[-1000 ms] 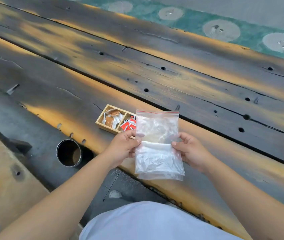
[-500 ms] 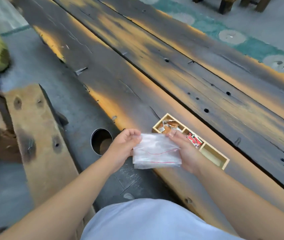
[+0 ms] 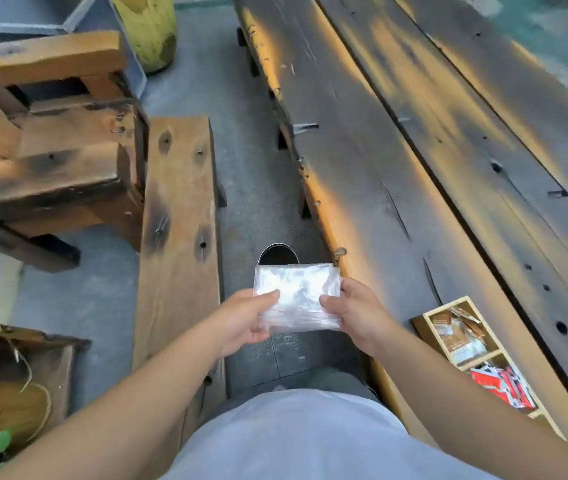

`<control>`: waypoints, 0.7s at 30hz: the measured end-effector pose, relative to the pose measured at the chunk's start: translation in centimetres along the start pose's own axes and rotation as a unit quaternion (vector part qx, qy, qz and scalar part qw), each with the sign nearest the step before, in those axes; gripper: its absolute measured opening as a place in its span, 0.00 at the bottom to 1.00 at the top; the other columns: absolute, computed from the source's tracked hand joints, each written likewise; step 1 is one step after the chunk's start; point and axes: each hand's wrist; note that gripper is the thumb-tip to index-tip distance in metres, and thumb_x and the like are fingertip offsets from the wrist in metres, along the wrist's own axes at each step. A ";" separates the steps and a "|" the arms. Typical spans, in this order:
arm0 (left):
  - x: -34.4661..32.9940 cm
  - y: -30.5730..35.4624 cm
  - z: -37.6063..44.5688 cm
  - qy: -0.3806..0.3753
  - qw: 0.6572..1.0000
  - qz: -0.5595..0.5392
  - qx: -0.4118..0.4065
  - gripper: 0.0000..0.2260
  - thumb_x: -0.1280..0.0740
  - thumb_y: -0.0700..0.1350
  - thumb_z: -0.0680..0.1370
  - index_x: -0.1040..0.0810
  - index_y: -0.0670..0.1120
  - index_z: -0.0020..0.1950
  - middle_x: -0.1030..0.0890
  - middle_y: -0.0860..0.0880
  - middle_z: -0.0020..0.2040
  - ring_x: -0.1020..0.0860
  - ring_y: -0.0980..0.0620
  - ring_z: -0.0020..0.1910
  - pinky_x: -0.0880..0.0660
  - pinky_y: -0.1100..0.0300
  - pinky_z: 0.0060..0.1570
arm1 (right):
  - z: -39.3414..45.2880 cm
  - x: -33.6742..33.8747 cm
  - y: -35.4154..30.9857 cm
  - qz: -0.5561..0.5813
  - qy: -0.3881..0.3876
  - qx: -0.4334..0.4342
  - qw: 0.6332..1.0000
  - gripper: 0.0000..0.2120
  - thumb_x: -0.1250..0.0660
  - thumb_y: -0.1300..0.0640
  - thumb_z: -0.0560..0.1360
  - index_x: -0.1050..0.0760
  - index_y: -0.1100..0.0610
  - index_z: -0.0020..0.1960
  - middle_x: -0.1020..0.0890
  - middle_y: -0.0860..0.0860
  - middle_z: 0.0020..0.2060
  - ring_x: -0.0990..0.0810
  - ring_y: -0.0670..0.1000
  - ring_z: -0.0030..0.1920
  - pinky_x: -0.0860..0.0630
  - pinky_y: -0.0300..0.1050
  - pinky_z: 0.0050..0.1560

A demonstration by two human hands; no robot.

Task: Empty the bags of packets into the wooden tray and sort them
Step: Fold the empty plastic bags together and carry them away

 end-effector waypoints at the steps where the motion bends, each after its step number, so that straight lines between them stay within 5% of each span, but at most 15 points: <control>1: 0.5 -0.1 0.3 0.004 1.000 0.022 0.011 0.07 0.31 0.46 0.77 0.23 0.46 0.53 0.18 0.47 0.47 0.21 0.48 0.43 0.24 0.55 0.44 | 0.8 -0.2 -0.2 -0.013 0.000 -0.007 1.000 0.11 0.35 0.68 0.77 0.25 0.63 0.59 0.16 0.59 0.54 0.16 0.59 0.54 0.21 0.55 0.56; 5: 1.8 0.4 2.8 0.064 0.998 0.008 -0.005 0.04 0.32 0.41 0.78 0.23 0.42 0.51 0.23 0.45 0.42 0.26 0.52 0.36 0.27 0.62 0.34 | 4.7 -0.6 -0.5 -0.052 0.040 -0.024 0.998 0.10 0.32 0.62 0.76 0.26 0.58 0.57 0.17 0.59 0.52 0.16 0.59 0.51 0.22 0.62 0.57; 8: 2.1 1.7 5.5 0.091 0.996 -0.011 0.001 0.06 0.33 0.41 0.79 0.22 0.43 0.55 0.21 0.45 0.44 0.28 0.53 0.35 0.26 0.62 0.36 | 8.1 -0.8 -0.7 -0.083 0.040 -0.088 0.992 0.13 0.30 0.51 0.75 0.26 0.54 0.58 0.17 0.53 0.51 0.17 0.54 0.50 0.18 0.53 0.53; 11: 2.5 3.5 8.5 0.114 0.993 -0.007 0.020 0.06 0.33 0.43 0.79 0.22 0.45 0.55 0.19 0.47 0.44 0.26 0.54 0.35 0.27 0.63 0.34 | 11.5 -0.9 -1.4 -0.127 0.013 -0.101 0.987 0.05 0.33 0.56 0.77 0.22 0.58 0.49 0.17 0.55 0.43 0.20 0.51 0.40 0.23 0.44 0.38; 15: 3.1 5.8 13.1 0.144 0.987 0.015 0.071 0.09 0.37 0.48 0.81 0.25 0.45 0.57 0.19 0.46 0.50 0.19 0.53 0.35 0.26 0.61 0.33 | 17.1 -1.2 -2.5 -0.142 0.031 -0.097 0.985 0.03 0.35 0.58 0.78 0.22 0.56 0.48 0.17 0.56 0.45 0.20 0.53 0.42 0.23 0.45 0.42; 19: 4.1 7.1 19.0 0.193 0.977 0.021 0.088 0.05 0.37 0.42 0.80 0.26 0.42 0.53 0.21 0.44 0.45 0.21 0.52 0.34 0.27 0.62 0.32 | 23.4 -2.0 -2.0 -0.125 0.068 -0.123 0.982 0.05 0.35 0.60 0.77 0.24 0.56 0.53 0.18 0.55 0.46 0.21 0.51 0.41 0.23 0.45 0.41; 21: 4.8 6.9 22.7 0.220 0.972 0.014 0.078 0.05 0.37 0.39 0.79 0.25 0.43 0.54 0.21 0.44 0.44 0.22 0.52 0.35 0.28 0.61 0.32 | 26.9 -2.8 -0.8 -0.107 0.109 -0.139 0.978 0.10 0.33 0.60 0.77 0.29 0.53 0.56 0.19 0.51 0.48 0.18 0.50 0.46 0.19 0.46 0.47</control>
Point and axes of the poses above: each hand's wrist, its own z-axis towards the middle knuckle, its own x-axis out of the back of the hand, y = z × x
